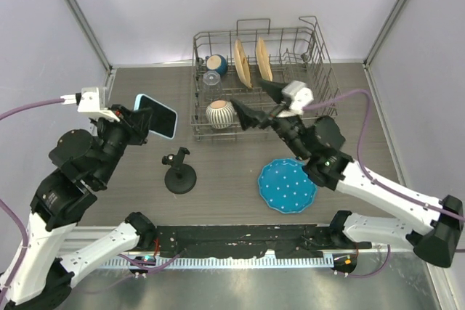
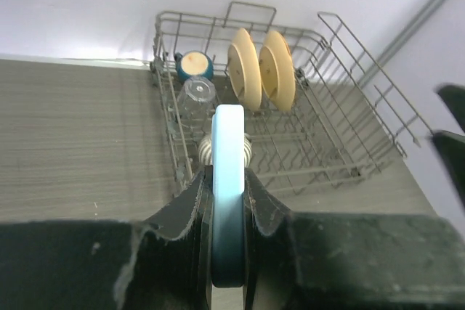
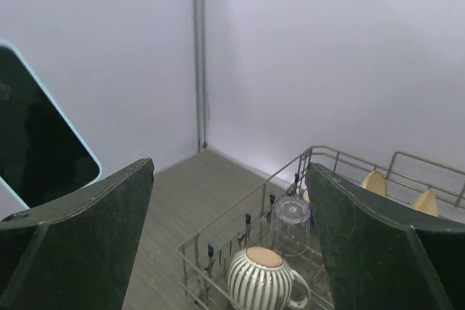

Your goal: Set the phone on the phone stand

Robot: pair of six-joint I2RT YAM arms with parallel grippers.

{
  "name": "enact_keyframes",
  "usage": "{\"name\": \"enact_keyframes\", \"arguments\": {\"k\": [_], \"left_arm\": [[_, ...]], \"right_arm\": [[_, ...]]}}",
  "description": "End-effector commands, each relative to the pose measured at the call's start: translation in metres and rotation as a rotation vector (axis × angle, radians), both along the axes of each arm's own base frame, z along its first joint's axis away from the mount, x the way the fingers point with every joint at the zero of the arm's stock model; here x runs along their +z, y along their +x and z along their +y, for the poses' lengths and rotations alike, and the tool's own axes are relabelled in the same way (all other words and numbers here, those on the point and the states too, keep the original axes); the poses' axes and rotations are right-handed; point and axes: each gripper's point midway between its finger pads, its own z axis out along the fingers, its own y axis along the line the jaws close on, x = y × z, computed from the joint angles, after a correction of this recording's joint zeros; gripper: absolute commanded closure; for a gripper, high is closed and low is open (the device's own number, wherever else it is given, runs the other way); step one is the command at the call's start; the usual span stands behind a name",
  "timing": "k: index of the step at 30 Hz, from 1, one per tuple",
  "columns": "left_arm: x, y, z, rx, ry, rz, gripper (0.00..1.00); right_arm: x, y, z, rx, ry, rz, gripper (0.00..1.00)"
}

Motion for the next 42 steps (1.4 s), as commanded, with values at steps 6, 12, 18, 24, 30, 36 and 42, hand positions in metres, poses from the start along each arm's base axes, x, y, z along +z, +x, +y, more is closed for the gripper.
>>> {"name": "enact_keyframes", "arguments": {"k": [6, 12, 18, 24, 30, 36, 42], "left_arm": [[-0.003, -0.056, -0.014, -0.273, 0.057, 0.088, 1.00], [-0.007, -0.070, 0.012, -0.211, 0.056, 0.107, 1.00], [-0.005, -0.068, 0.008, -0.219, 0.076, 0.112, 1.00], [-0.003, -0.064, 0.007, -0.215, 0.056, 0.078, 1.00], [-0.005, -0.065, 0.007, -0.216, 0.049, 0.071, 1.00], [-0.005, -0.063, 0.005, -0.222, 0.059, 0.071, 1.00], [-0.009, -0.062, 0.005, -0.222, 0.074, 0.076, 1.00]], "right_arm": [[-0.130, -0.005, 0.107, 0.474, -0.693, 0.129, 0.10], [-0.147, 0.004, 0.125, 0.564, -0.379, 0.200, 0.30], [-0.157, -0.004, 0.143, 0.554, -0.297, 0.116, 0.48], [-0.173, 0.000, 0.156, 0.501, -0.266, 0.119, 0.49], [-0.183, -0.005, 0.169, 0.553, -0.269, 0.135, 0.53], [-0.194, -0.018, 0.180, 0.615, -0.311, 0.137, 0.50], [-0.191, -0.021, 0.177, 0.601, -0.321, 0.108, 0.43]]}}
